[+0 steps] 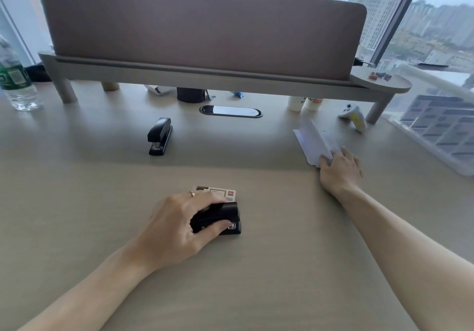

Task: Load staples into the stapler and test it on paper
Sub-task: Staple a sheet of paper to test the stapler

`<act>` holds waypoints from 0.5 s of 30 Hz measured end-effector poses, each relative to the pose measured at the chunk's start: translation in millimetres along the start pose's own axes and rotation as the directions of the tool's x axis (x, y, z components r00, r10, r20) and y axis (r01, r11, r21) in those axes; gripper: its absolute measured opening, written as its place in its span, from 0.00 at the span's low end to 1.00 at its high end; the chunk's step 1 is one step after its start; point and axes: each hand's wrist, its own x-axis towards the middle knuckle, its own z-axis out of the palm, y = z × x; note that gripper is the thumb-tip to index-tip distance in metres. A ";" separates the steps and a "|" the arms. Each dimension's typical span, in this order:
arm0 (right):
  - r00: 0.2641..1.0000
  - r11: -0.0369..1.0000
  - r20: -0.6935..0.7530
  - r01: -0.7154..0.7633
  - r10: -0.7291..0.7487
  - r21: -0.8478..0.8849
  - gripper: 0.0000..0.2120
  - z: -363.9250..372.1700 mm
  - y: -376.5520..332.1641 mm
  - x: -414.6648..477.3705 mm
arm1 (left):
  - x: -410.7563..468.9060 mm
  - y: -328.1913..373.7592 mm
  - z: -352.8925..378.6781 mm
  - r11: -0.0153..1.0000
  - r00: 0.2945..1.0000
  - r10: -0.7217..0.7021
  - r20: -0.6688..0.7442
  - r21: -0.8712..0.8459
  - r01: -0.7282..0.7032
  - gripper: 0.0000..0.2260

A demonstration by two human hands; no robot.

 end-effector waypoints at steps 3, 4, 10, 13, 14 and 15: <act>0.993 0.993 -0.107 0.055 -0.044 0.104 0.21 -2.9 -0.2 -1.7 | 0.1 1.3 -0.8 1.000 1.000 0.001 0.004 -0.011 -0.001 0.15; 0.985 0.984 -0.162 0.088 -0.063 0.155 0.19 -5.1 -1.0 -3.0 | 0.2 2.2 -1.0 1.000 1.000 0.003 0.006 -0.021 -0.003 0.15; 0.892 0.733 -0.383 0.425 -0.239 0.531 0.16 -25.1 -16.4 -37.8 | -2.0 4.2 -5.1 1.000 0.999 0.003 -0.040 -0.025 -0.004 0.15; 0.845 0.542 -0.399 0.535 -0.357 0.648 0.16 -32.9 -31.4 -94.9 | 2.8 15.0 -13.3 0.991 0.974 -0.118 -0.192 -0.078 0.105 0.17; 0.827 0.527 -0.402 0.561 -0.393 0.638 0.16 -33.3 -34.6 -115.0 | 9.9 20.9 -16.0 0.973 0.951 -0.205 -0.231 -0.157 0.172 0.18; 0.810 0.533 -0.398 0.584 -0.430 0.612 0.17 -32.2 -37.6 -134.7 | 19.5 27.8 -18.9 0.927 0.921 -0.316 -0.228 -0.281 0.249 0.19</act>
